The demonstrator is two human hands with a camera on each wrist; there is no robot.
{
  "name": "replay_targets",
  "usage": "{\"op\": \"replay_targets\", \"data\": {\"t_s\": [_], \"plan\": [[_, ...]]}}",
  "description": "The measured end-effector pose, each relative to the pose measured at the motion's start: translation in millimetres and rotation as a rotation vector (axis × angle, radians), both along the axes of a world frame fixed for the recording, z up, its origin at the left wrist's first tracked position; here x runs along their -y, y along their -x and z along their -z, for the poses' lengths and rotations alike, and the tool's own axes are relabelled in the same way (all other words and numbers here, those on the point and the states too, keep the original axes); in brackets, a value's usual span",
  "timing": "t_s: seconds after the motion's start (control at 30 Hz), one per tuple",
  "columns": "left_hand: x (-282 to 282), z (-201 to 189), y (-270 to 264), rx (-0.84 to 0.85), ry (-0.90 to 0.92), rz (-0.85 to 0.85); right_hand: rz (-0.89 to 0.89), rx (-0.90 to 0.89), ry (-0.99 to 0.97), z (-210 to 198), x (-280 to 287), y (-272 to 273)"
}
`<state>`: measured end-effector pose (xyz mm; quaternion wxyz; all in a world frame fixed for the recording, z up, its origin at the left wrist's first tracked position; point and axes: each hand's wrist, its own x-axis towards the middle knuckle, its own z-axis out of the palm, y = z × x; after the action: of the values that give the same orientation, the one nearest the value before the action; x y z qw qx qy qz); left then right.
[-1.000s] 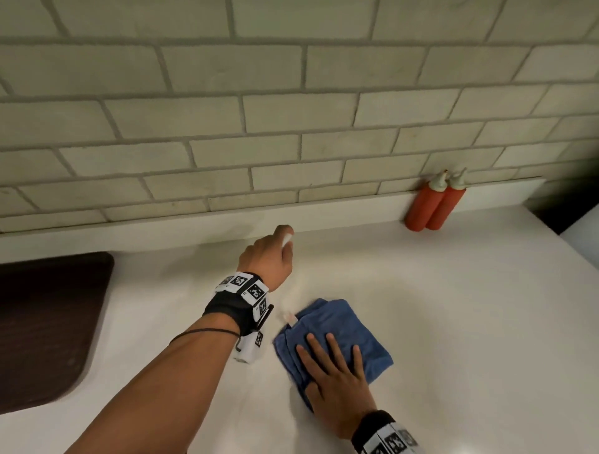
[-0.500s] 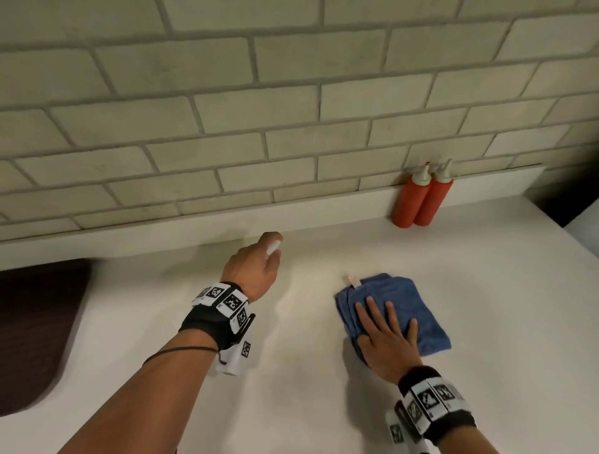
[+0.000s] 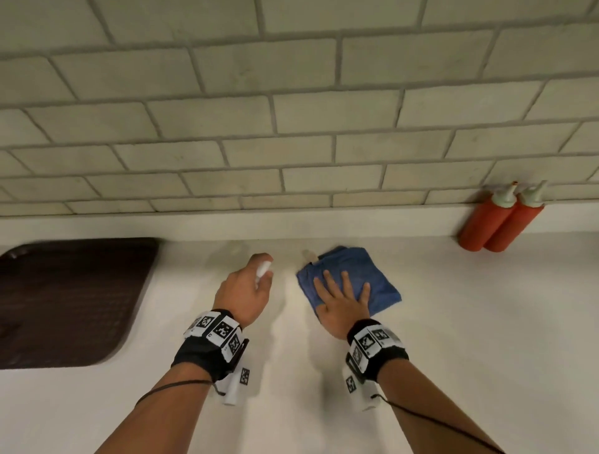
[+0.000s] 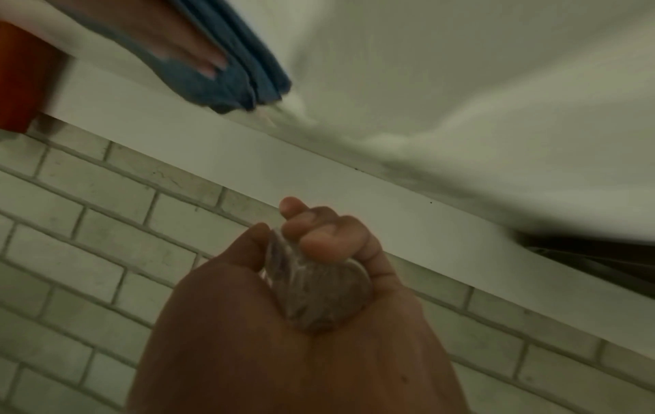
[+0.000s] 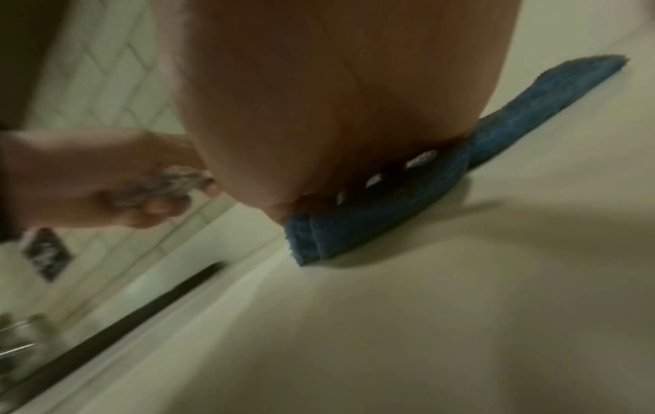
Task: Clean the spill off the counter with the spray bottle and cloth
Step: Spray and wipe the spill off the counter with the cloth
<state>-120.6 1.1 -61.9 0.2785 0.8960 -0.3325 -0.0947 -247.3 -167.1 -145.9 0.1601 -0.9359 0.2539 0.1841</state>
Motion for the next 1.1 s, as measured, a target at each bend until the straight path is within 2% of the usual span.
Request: {"op": "replay_targets", "data": {"t_s": [0.1, 0.17, 0.3, 0.4, 0.5, 0.6, 0.7, 0.77, 0.83, 0.93, 1.0, 1.1], "plan": [[-14.9, 2.0, -3.3, 0.003, 0.036, -0.028, -0.133, 0.035, 0.084, 5.4, -47.9, 31.8], [-29.7, 3.0, -7.1, -0.007, 0.051, -0.054, -0.157, 0.088, 0.132, 14.9, -74.2, 63.3], [-62.0, 0.2, -14.0, -0.034, 0.079, -0.107, -0.170, 0.103, 0.168, 15.0, -82.4, 103.7], [-88.6, -0.4, -15.0, -0.044, 0.089, -0.146, -0.093, 0.026, 0.118, 1.4, -66.2, 82.7], [-114.3, 2.3, -14.0, -0.038, 0.097, -0.167, 0.041, -0.044, -0.001, -3.3, -39.3, 29.6], [-136.6, 9.9, -8.4, -0.054, 0.113, -0.175, 0.130, -0.051, -0.013, -11.9, -26.2, -35.2], [-152.4, 19.2, -0.2, -0.076, 0.129, -0.153, 0.127, -0.050, -0.048, -15.9, -40.5, -84.7], [-160.6, 23.7, -1.5, -0.088, 0.147, -0.156, 0.035, -0.046, -0.046, -16.2, -65.7, -100.9], [-167.9, 26.9, -8.4, -0.087, 0.167, -0.178, -0.077, -0.055, -0.027, -11.6, -96.9, -100.6], [-180.0, 27.8, -21.7, -0.078, 0.189, -0.184, -0.148, -0.053, -0.042, -4.2, -146.4, -69.4], [-188.2, 26.4, -32.1, -0.071, 0.201, -0.193, -0.147, -0.008, -0.008, -4.3, -174.4, -38.4], [-200.4, 23.4, -46.2, -0.059, 0.244, -0.209, -0.031, 0.017, 0.033, -7.6, -188.2, -12.2]]}}
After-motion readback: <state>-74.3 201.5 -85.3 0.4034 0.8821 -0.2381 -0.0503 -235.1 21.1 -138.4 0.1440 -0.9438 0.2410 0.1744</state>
